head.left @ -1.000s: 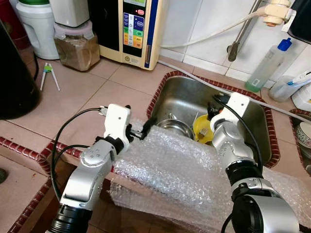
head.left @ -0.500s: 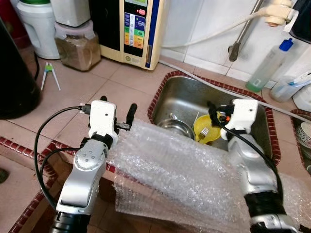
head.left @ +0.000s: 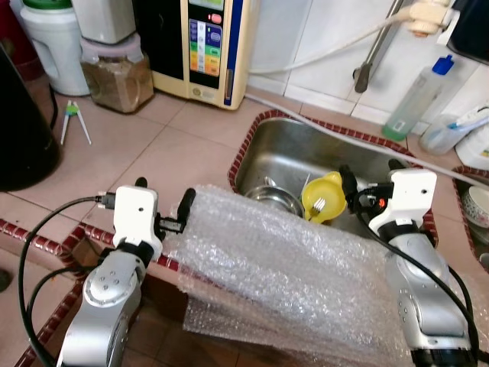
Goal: Kitchen organization
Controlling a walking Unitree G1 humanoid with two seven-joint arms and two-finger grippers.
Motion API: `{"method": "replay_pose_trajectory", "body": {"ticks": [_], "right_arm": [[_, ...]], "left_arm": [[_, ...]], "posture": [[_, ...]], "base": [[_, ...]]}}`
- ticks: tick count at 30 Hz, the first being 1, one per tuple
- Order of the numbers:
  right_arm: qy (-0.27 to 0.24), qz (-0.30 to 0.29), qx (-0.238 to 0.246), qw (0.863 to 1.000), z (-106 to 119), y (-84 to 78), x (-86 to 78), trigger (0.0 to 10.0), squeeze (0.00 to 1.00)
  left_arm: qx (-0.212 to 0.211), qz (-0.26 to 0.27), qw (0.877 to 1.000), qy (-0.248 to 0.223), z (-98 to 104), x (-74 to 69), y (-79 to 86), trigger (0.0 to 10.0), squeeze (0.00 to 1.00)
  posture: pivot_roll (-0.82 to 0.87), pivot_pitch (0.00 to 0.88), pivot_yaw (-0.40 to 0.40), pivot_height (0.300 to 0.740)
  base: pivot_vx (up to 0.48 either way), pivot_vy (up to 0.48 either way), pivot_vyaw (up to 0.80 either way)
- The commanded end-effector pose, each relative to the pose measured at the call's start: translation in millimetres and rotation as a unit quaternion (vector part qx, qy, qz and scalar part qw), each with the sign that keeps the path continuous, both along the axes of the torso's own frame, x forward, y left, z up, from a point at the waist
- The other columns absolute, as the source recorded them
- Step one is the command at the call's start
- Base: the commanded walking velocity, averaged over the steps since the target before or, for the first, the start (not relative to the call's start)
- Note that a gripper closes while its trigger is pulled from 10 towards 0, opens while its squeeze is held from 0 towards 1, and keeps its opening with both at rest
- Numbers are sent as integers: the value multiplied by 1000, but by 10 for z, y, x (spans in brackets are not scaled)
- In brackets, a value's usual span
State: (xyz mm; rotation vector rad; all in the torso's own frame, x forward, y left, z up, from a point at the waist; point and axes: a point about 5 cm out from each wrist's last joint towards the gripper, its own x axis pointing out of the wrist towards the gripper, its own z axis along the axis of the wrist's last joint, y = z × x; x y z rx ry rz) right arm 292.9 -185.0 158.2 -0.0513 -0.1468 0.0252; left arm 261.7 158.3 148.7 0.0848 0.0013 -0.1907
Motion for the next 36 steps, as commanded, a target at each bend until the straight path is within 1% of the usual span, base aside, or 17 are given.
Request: {"method": "replay_pose_trajectory", "body": {"ticks": [1, 2, 5, 8, 13, 15, 17, 18, 22, 23, 26, 28, 36], "right_arm": [[-3, -17, -4, 1000, 28, -68, -33, 10000, 1000], [-5, -17, -6, 1000, 31, -64, -37, 10000, 1000], [-2, -25, 4, 1000, 15, -53, -45, 10000, 1000], [-4, -38, 24, 999, 8, -37, -53, 10000, 1000], [-8, -45, 35, 998, -2, -24, -68, 10000, 1000], [-8, -51, 42, 998, -39, 11, -97, 10000, 996], [-8, -51, 42, 998, -47, 24, -102, 10000, 980], [-8, -52, 46, 998, -53, 34, -103, 10000, 957], [-11, -51, 47, 997, -47, 52, -100, 10000, 945], [-16, -46, 44, 998, -28, 64, -91, 10000, 941], [-24, -43, 40, 998, 22, 65, -76, 10000, 941], [-29, -40, 40, 998, 70, 52, -53, 10000, 941], [-35, -35, 38, 998, 123, 54, -9, 10000, 937]], "left_arm": [[-2, -19, 1000, -9, 69, 4, -90, 10000, 0], [1, -21, 1000, -9, 76, 10, -96, 10000, 0], [15, -47, 999, -16, 117, 37, -151, 10000, 0], [5, -64, 998, -11, 132, 60, -186, 10000, 0], [10, -72, 997, -6, 127, 65, -204, 10000, 0], [14, -85, 996, -2, 137, 70, -215, 10000, 0], [17, -86, 996, -3, 148, 79, -212, 10000, 0], [22, -87, 996, -7, 165, 90, -211, 10000, 0], [27, -80, 996, -14, 187, 101, -199, 10000, 0], [31, -66, 997, -18, 191, 100, -179, 10000, 0], [36, -51, 998, -27, 201, 89, -150, 10000, 0], [36, -37, 998, -34, 213, 76, -125, 10000, 0], [42, -21, 998, -41, 232, 88, -103, 10000, 0]], "posture": [[101, 116, -105, 740], [96, 112, -92, 740], [97, 107, -68, 740], [96, 104, -38, 740], [96, 105, -13, 740], [98, 105, 9, 740], [101, 104, 11, 740], [103, 104, 11, 740], [107, 103, 3, 740], [107, 103, 1, 740], [108, 103, -7, 740], [110, 101, -30, 740], [116, 99, -41, 740]], "base": [[0, 0, -800], [0, 0, -800], [0, 0, -800], [0, 0, -800], [0, 0, 0], [0, 0, 0], [0, 0, 0], [0, 0, 0], [0, 0, 0], [0, 0, 0], [0, 0, 0], [0, 0, 0], [0, 0, 0]]}}
